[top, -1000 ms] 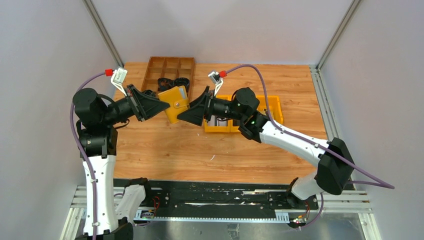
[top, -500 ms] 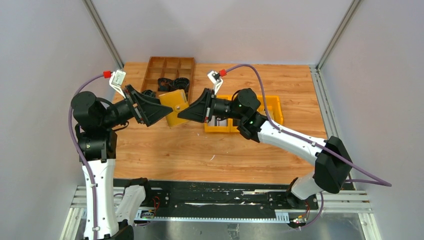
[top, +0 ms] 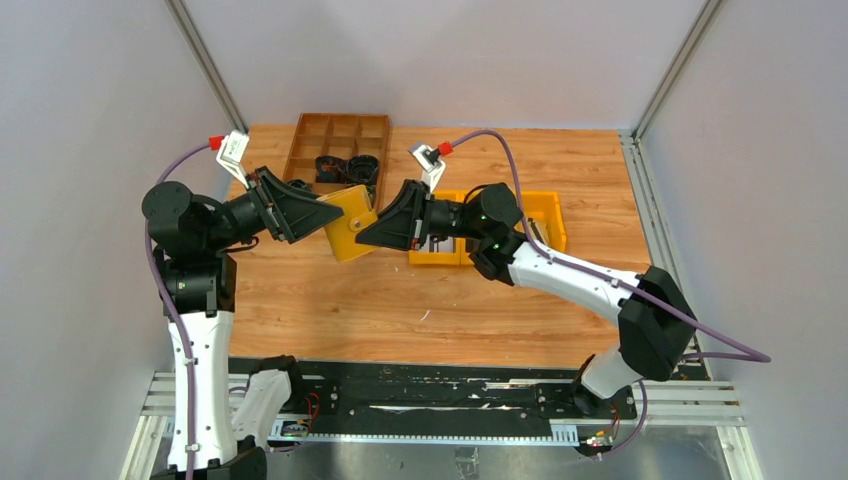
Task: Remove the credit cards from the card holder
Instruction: Open the card holder.
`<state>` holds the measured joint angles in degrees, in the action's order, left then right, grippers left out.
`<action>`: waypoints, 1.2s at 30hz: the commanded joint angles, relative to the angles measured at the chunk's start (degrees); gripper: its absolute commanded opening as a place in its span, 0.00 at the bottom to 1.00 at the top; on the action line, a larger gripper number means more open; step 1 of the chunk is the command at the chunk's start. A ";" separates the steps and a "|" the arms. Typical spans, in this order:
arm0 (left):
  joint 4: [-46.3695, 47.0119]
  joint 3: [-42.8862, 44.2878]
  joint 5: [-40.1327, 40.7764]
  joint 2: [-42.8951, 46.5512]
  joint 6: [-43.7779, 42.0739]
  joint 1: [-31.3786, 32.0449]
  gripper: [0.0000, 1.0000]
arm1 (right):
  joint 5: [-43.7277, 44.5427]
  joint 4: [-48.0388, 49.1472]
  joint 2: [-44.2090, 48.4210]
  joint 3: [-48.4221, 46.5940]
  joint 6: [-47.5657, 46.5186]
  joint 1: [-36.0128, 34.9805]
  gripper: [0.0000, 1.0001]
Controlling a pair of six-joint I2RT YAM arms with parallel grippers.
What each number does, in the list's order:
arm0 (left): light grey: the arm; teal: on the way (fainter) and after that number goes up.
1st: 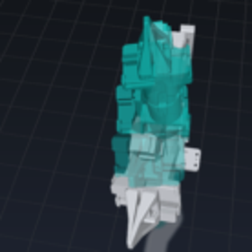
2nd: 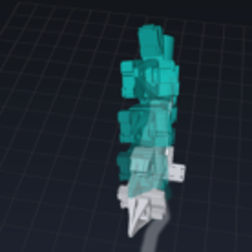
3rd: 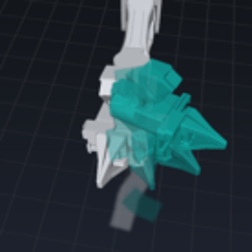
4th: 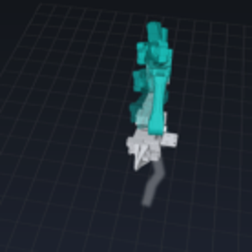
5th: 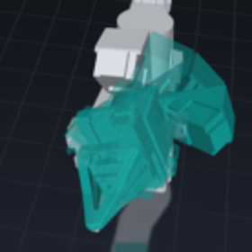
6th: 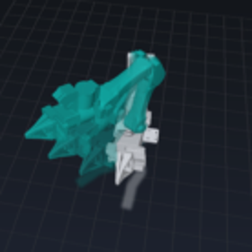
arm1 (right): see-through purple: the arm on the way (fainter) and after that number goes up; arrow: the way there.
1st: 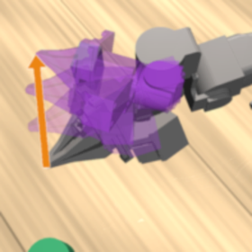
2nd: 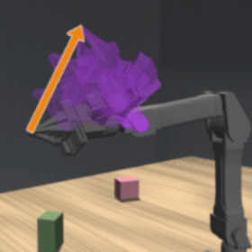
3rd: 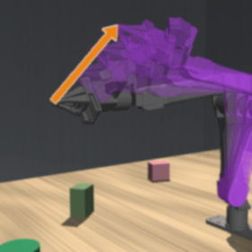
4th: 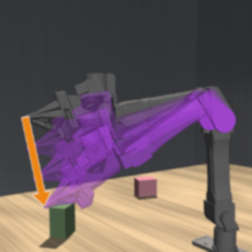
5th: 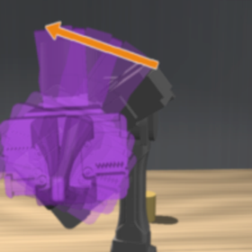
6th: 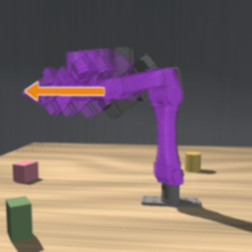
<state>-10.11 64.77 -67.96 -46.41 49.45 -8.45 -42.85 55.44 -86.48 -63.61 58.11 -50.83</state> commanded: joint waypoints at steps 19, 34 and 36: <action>-16.54 5.02 15.43 2.80 -18.75 0.18 0.08 | 27.28 -40.07 7.58 -9.00 -29.36 -5.50 0.77; -23.96 3.66 23.18 2.39 -22.42 0.19 0.00 | 55.35 -49.65 0.65 -21.09 -47.82 -20.11 0.64; -24.35 3.69 22.93 2.51 -22.14 0.13 0.00 | 56.99 -50.25 -0.45 -22.78 -49.07 -21.26 0.62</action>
<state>-34.24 67.77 -45.41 -44.47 27.57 -8.45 7.55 7.90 -85.12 -82.98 14.33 -69.71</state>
